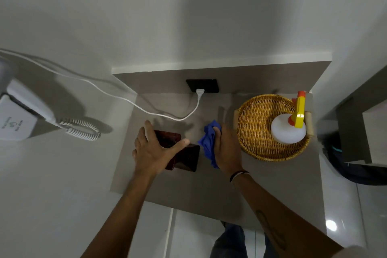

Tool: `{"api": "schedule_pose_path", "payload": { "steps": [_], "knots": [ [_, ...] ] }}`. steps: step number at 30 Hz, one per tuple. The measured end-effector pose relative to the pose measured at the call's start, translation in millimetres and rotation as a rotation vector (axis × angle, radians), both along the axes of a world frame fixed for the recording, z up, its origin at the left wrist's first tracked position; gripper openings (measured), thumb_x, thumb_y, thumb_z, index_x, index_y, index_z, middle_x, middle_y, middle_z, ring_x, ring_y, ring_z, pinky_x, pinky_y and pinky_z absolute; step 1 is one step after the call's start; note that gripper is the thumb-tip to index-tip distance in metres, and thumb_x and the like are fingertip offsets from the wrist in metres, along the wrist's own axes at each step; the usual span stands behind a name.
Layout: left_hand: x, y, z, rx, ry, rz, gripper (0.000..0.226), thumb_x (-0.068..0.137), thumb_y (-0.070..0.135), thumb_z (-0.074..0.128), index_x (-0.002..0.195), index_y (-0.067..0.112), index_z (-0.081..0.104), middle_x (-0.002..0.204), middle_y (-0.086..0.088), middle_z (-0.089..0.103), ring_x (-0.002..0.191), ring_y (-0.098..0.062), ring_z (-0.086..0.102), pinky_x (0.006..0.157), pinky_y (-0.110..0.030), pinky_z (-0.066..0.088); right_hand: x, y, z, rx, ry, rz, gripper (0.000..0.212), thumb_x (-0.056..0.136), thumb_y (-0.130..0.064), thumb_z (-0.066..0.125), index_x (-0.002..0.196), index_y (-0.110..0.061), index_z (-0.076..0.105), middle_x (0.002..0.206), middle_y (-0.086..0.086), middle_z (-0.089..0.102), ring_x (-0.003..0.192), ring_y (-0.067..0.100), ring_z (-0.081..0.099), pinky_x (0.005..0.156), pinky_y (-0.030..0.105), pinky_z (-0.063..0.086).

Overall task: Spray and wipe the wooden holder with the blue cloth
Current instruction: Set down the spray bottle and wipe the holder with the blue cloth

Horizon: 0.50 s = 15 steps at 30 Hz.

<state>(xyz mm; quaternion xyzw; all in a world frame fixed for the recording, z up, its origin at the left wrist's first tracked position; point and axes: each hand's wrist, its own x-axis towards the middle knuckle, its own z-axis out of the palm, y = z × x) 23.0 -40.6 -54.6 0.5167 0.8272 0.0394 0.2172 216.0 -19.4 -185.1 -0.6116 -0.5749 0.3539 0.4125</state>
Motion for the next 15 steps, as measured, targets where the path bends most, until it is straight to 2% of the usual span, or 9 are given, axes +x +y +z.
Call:
{"api": "schedule_pose_path", "payload": {
  "steps": [3,4,6,8,10,12,13,15],
  "knots": [
    [-32.2,-1.5,5.3,-0.053,0.065,-0.506,0.158,0.041,0.095,0.073,0.163,0.043,-0.013,0.175,0.005,-0.015,0.161,-0.021,-0.017,0.128,-0.054,0.006,5.3,-7.0,-4.8,-0.027,0.068,-0.043,0.044,0.109,-0.047,0.027,0.1,-0.015,0.056,0.088,0.004,0.058,0.08,0.022,0.056,0.073,0.042,0.049],
    [-39.2,-2.4,5.0,-0.073,0.107,-0.645,0.158,0.041,0.09,0.078,0.163,0.043,-0.011,0.174,0.008,-0.018,0.16,-0.019,-0.021,0.128,-0.051,0.005,6.2,-9.8,-5.7,-0.028,0.086,-0.048,0.044,0.109,-0.047,0.027,0.101,-0.015,0.056,0.088,0.004,0.058,0.08,0.022,0.056,0.073,0.041,0.048],
    [-48.0,-1.9,1.0,-0.037,0.164,-0.791,0.151,0.045,0.077,0.086,0.166,0.037,0.003,0.176,0.004,-0.014,0.161,-0.019,-0.016,0.128,-0.05,0.01,6.0,-14.7,-7.4,-0.022,0.112,-0.049,0.041,0.11,-0.045,0.028,0.1,-0.016,0.055,0.088,0.002,0.057,0.08,0.018,0.056,0.072,0.037,0.047],
    [-52.2,2.5,-4.3,0.073,0.214,-0.859,0.137,0.054,0.069,0.089,0.163,0.024,0.019,0.176,-0.004,0.002,0.162,-0.022,-0.005,0.129,-0.054,0.017,2.4,-17.8,-7.4,-0.007,0.129,-0.037,0.034,0.11,-0.044,0.029,0.099,-0.022,0.053,0.085,-0.005,0.054,0.078,0.007,0.054,0.071,0.028,0.042],
    [-52.4,5.7,-8.1,0.102,0.198,-0.853,0.134,0.06,0.074,0.082,0.163,0.016,0.019,0.176,-0.006,0.01,0.163,-0.019,0.0,0.13,-0.047,0.015,-4.3,-17.7,-4.2,-0.001,0.162,-0.01,0.033,0.109,-0.046,0.027,0.099,-0.026,0.052,0.085,-0.009,0.052,0.078,0.006,0.053,0.073,0.026,0.043],
    [-50.3,5.1,-12.3,0.105,0.129,-0.794,0.131,0.062,0.079,0.076,0.161,0.015,0.021,0.172,-0.006,0.021,0.161,-0.02,0.013,0.128,-0.042,0.019,-12.0,-16.2,0.1,-0.005,0.189,0.015,0.038,0.109,-0.047,0.026,0.103,-0.022,0.055,0.089,-0.005,0.056,0.081,0.018,0.057,0.076,0.037,0.048],
    [-50.4,4.1,-15.4,0.118,0.099,-0.762,0.126,0.061,0.079,0.077,0.157,0.015,0.026,0.166,-0.005,0.031,0.156,-0.021,0.025,0.126,-0.042,0.026,-16.6,-14.9,3.4,0.004,0.199,0.023,0.038,0.109,-0.046,0.027,0.104,-0.022,0.056,0.091,-0.003,0.057,0.083,0.022,0.058,0.078,0.042,0.05],
    [-50.5,1.8,-21.5,0.157,0.06,-0.719,0.114,0.058,0.072,0.082,0.147,0.016,0.038,0.146,-0.002,0.045,0.135,-0.021,0.043,0.116,-0.043,0.04,-25.2,-11.3,13.1,0.028,0.247,0.033,0.033,0.109,-0.045,0.029,0.103,-0.025,0.054,0.092,-0.004,0.056,0.085,0.025,0.057,0.08,0.048,0.05]
  ]
}}
